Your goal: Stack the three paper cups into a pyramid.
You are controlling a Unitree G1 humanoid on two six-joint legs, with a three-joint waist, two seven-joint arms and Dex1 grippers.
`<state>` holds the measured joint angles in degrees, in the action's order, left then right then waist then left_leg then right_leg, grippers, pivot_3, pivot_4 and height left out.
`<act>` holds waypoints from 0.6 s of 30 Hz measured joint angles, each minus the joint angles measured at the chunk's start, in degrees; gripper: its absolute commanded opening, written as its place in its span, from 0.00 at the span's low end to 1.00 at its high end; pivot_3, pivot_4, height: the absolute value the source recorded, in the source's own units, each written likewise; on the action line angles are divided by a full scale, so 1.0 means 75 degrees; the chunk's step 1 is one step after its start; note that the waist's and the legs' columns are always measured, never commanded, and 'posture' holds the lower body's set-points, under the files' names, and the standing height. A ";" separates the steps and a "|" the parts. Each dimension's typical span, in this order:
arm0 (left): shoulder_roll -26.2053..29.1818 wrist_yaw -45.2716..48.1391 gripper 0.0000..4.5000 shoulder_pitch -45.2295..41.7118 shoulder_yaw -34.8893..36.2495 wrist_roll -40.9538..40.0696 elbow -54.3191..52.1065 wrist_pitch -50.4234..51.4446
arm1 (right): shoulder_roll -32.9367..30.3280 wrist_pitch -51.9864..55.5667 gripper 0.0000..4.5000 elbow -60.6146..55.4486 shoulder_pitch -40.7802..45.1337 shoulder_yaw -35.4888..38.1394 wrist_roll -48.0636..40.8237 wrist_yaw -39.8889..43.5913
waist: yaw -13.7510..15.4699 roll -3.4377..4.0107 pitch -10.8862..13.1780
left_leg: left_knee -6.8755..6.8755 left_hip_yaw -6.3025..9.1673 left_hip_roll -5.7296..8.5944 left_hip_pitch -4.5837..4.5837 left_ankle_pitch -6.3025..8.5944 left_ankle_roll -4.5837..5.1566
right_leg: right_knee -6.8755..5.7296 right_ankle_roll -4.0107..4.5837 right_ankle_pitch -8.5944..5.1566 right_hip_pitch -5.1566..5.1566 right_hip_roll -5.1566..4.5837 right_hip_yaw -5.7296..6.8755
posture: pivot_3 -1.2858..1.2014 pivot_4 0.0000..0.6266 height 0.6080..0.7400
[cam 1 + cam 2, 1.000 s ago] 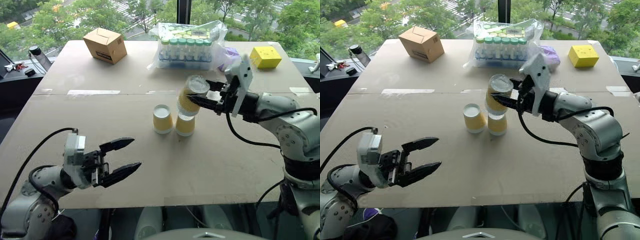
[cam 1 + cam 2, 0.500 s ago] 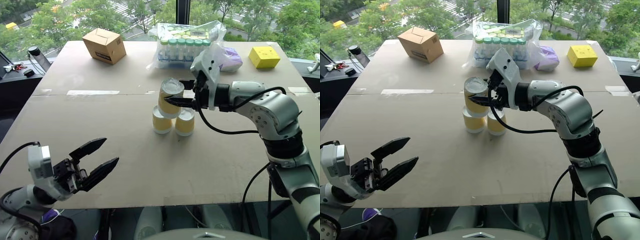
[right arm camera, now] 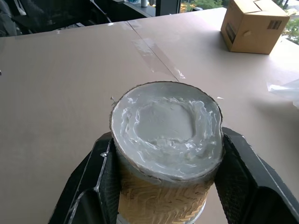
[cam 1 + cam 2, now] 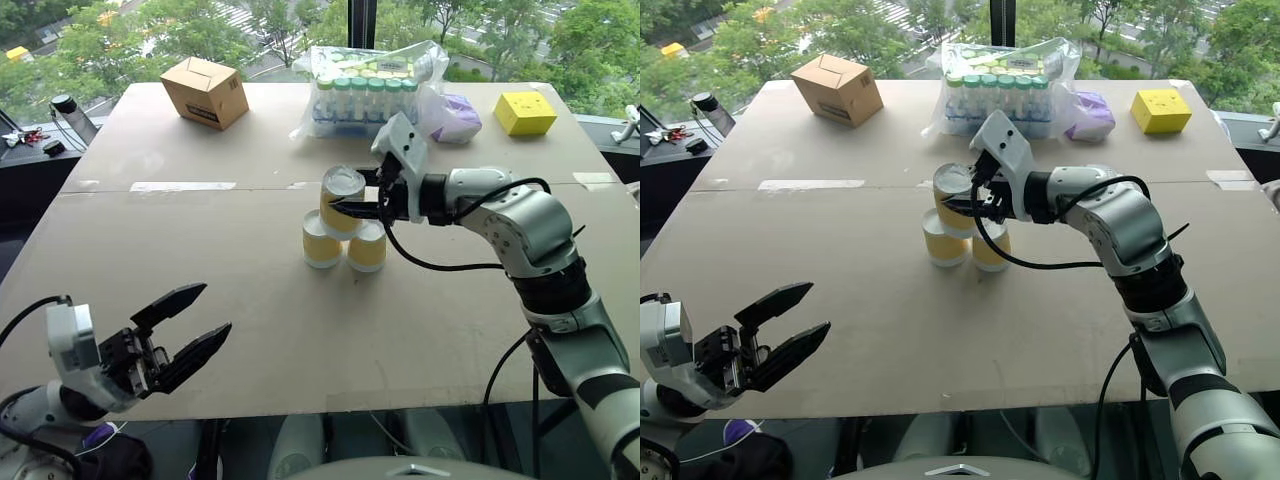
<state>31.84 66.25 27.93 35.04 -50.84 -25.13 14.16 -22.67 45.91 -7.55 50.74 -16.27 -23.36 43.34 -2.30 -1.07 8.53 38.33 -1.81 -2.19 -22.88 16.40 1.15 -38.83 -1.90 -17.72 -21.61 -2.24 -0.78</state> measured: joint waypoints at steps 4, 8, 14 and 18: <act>-0.0002 0.0060 1.00 0.0033 0.0000 0.0010 0.0020 -0.0064 | -0.0046 -0.0157 0.86 0.0003 -0.0003 -0.0109 0.0162 0.0155 | 0.0002 -0.0001 -0.0001 | 0.0000 0.0000 0.0000 0.0001 0.0000 0.0000 | -0.0001 0.0000 0.0000 0.0000 -0.0001 0.0001 | 0.52 0.24 1.00; -0.0006 0.0136 1.00 0.0039 0.0000 0.0009 0.0119 -0.0097 | -0.0071 -0.0240 0.99 0.0095 -0.0094 -0.0137 0.0343 0.0227 | 0.0000 0.0000 0.0000 | 0.0000 0.0000 0.0000 0.0001 0.0000 0.0000 | 0.0000 0.0000 0.0000 0.0000 -0.0001 0.0001 | 0.52 0.24 1.00; -0.0095 0.0198 1.00 -0.0035 -0.0001 0.0001 0.0139 -0.0142 | -0.0281 -0.0485 0.99 0.0101 -0.0233 0.0050 0.0334 0.0404 | 0.0008 0.0000 0.0000 | -0.0001 0.0000 0.0000 0.0000 0.0000 0.0001 | 0.0002 0.0000 0.0000 0.0001 -0.0004 0.0001 | 0.52 0.24 1.00; -0.0209 0.0216 1.00 -0.0256 0.0019 -0.0064 0.0154 -0.0289 | -0.0646 -0.0847 0.99 -0.0294 -0.0721 0.1110 -0.0151 0.0715 | 0.0047 -0.0001 0.0002 | -0.0001 0.0001 0.0000 -0.0003 0.0001 0.0001 | 0.0008 0.0000 0.0000 0.0002 -0.0006 0.0003 | 0.52 0.24 1.00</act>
<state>30.27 67.87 26.00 35.18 -51.32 -23.97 11.99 -27.51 39.56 -9.76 45.33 -7.94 -24.49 48.70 -1.95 -1.08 8.54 38.32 -1.81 -2.19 -22.90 16.40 1.16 -38.77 -1.90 -17.72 -21.59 -2.28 -0.76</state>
